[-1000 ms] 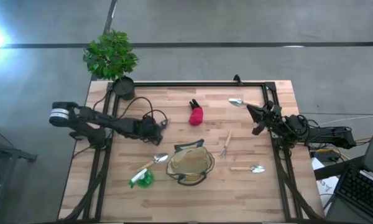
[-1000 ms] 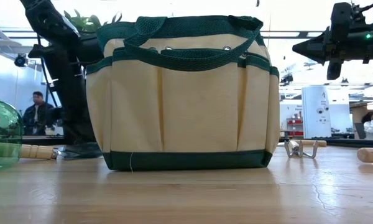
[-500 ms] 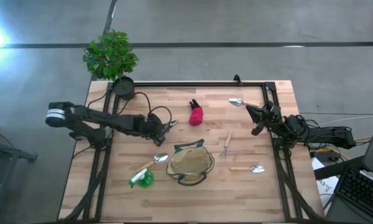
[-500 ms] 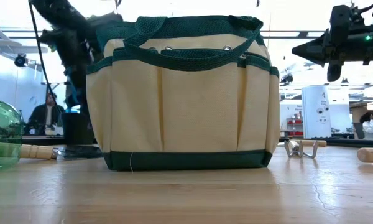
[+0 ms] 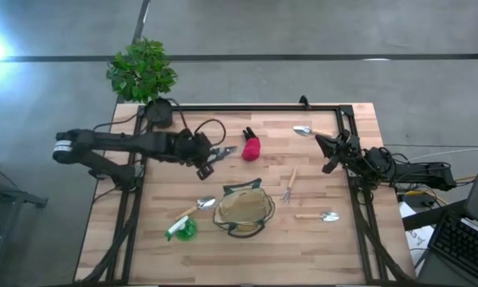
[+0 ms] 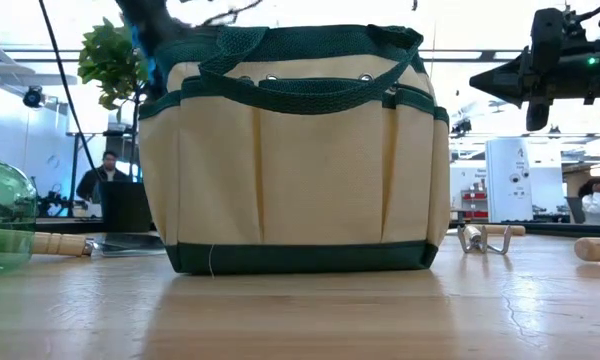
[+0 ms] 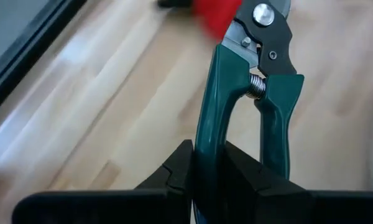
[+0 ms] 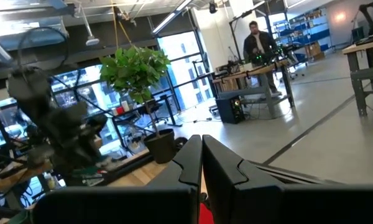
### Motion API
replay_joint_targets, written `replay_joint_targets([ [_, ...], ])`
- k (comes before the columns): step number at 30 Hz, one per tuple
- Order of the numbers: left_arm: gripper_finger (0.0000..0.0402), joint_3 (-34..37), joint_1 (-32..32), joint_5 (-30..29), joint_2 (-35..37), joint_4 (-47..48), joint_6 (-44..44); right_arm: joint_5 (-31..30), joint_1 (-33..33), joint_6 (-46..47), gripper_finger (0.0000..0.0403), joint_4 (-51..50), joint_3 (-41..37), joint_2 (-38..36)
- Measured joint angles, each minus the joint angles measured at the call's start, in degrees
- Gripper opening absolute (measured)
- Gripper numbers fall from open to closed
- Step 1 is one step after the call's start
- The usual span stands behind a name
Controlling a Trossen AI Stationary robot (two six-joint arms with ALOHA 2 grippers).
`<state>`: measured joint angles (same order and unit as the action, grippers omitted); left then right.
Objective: Pick & Place Garden tools in Gardening bag
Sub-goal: Put the shear scissors into the gardening bag
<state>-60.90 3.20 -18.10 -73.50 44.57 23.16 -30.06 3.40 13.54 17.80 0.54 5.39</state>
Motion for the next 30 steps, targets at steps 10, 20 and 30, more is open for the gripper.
replay_joint_targets([
  [10,0.0059,-11.5,-0.9,13.6,-0.5,-0.2,-4.9,0.0,0.0,0.0,0.0008,0.0,0.0,0.0],
  [20,0.0059,-12.4,-3.1,27.3,-1.8,-6.8,-5.5,0.0,0.0,0.0,0.0008,0.0,0.0,0.0],
  [30,0.0059,-13.4,-9.0,28.0,-11.1,-8.1,-5.2,0.0,0.0,0.0,0.0008,0.0,0.0,0.0],
])
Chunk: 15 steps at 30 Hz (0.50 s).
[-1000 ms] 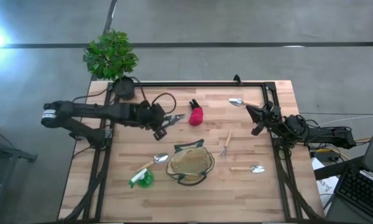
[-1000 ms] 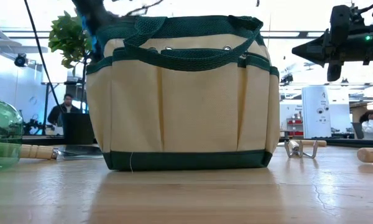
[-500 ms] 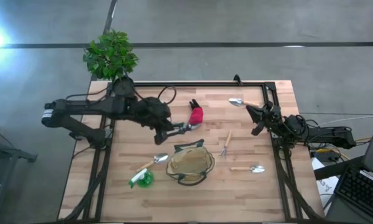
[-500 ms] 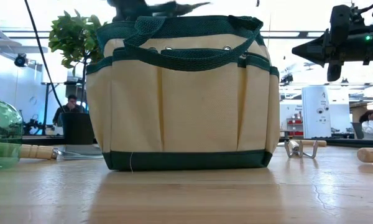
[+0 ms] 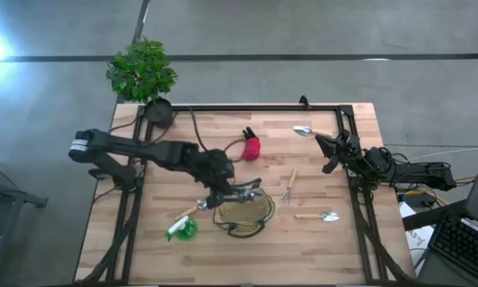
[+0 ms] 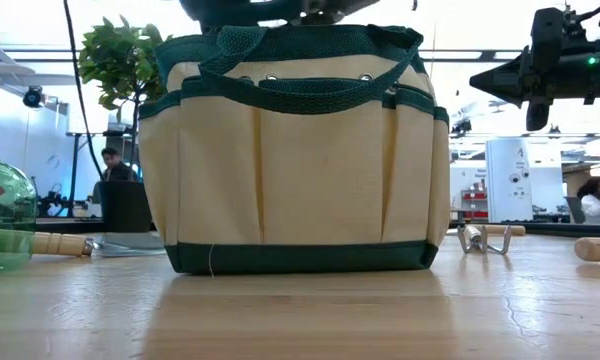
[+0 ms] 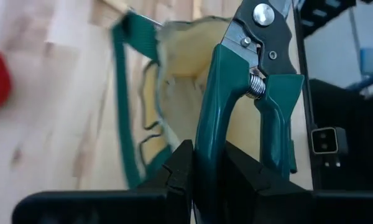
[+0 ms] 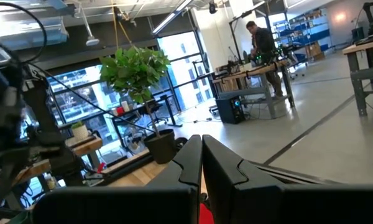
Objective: Pick & Place Garden tools in Gardening bag
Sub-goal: Put the shear scissors into the gardening bag
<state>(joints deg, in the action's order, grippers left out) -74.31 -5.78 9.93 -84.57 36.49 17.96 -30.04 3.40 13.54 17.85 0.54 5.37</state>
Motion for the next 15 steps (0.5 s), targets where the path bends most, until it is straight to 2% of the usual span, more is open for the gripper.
replay_joint_targets([
  [10,0.0059,-3.2,-2.0,0.6,-6.3,0.1,2.3,0.1,0.0,0.0,0.0008,0.0,0.0,0.0],
  [15,0.0059,-3.3,-2.0,0.5,-7.5,4.1,4.7,0.4,0.0,0.0,0.0008,-0.1,0.0,0.0],
])
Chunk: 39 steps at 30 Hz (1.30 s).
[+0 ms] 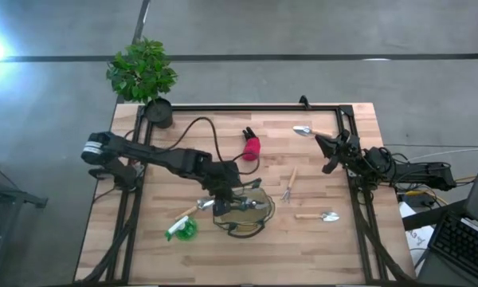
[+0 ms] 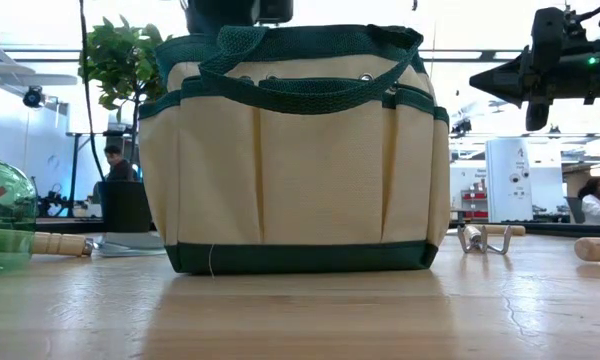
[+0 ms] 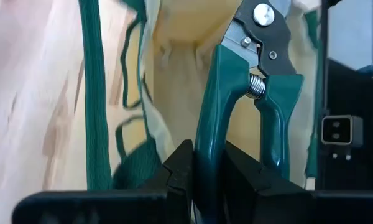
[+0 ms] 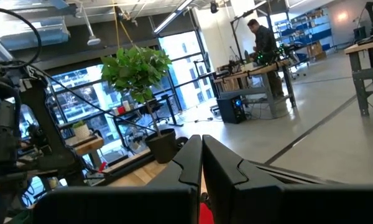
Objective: Pick & Place Garden tools in Gardening bag
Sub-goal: Put the shear scissors into the gardening bag
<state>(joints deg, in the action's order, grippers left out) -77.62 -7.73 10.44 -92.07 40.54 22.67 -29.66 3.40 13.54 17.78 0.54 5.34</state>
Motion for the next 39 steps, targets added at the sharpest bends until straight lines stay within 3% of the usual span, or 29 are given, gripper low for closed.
replay_joint_targets([
  [17,0.0059,-1.1,0.0,3.5,-3.4,2.5,2.5,0.1,0.0,1.5,0.0008,-1.0,0.0,0.0],
  [39,0.0059,-2.0,0.0,2.2,-9.1,-0.2,4.5,0.1,0.0,1.9,0.0008,-1.6,0.0,0.1],
])
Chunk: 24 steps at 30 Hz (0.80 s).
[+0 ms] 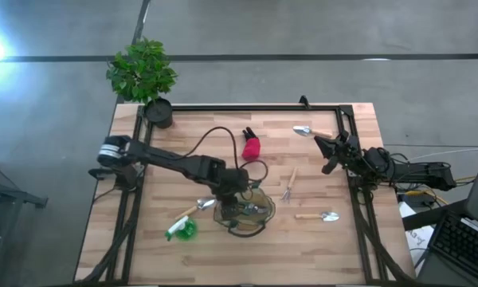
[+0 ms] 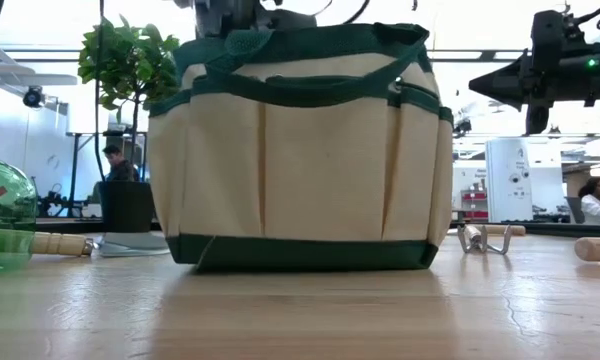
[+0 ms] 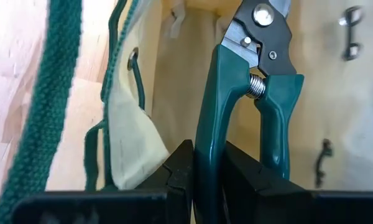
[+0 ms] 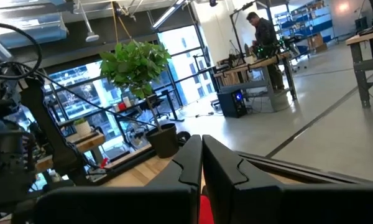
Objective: Pick & Place Garden tools in Gardening bag
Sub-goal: Put the shear scissors into the gardening bag
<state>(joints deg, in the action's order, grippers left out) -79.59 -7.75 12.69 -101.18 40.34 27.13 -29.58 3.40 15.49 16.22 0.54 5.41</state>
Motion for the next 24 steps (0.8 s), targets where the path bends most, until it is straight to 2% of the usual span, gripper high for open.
replay_joint_targets([
  [20,0.0059,0.0,0.0,0.3,-5.7,0.3,0.2,0.0,0.0,0.0,0.0008,-1.2,0.0,0.0],
  [22,0.0070,0.0,0.0,0.5,-5.5,0.3,0.1,0.0,0.0,0.0,0.0008,-1.2,0.0,0.0],
  [24,0.0097,-0.2,0.0,0.9,-5.5,0.4,0.1,0.0,0.0,0.0,0.0008,-1.2,0.0,0.0],
])
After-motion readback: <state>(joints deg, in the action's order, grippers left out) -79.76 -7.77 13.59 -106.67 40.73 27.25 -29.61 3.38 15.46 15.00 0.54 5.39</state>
